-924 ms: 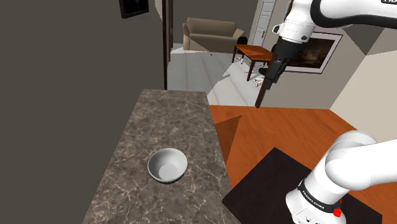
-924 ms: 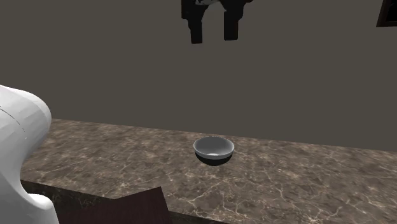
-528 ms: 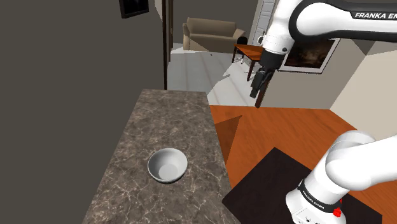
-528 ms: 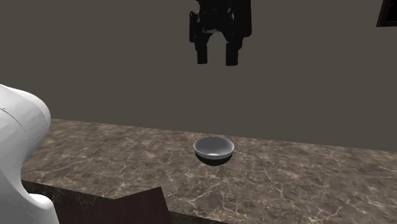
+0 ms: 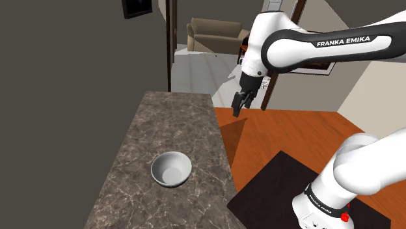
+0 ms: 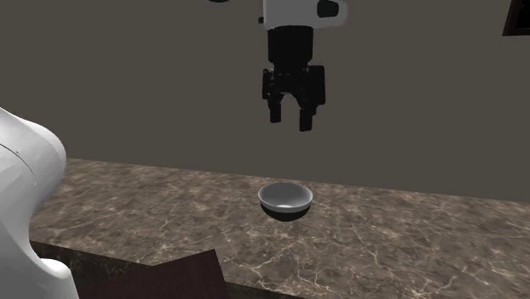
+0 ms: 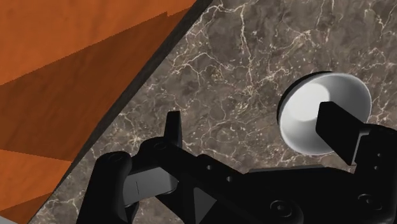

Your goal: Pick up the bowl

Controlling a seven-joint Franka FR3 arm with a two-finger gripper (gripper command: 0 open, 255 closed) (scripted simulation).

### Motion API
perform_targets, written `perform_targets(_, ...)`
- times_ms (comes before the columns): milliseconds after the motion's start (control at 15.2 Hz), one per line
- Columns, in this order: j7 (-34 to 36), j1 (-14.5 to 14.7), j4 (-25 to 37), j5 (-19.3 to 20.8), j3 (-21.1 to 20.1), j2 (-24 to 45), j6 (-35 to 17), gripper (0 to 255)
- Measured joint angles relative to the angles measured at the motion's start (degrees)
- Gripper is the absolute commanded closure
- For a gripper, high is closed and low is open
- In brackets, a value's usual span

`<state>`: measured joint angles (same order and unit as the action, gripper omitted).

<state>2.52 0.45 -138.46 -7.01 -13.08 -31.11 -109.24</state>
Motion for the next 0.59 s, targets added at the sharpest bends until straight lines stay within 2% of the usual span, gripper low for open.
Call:
perform_targets(330,5.44,0.07,1.13,0.41,-4.43,9.0,-6.78,0)
perform_targets(594,10.16,-0.35,4.0,2.57,-7.46,18.03,-11.84,0)
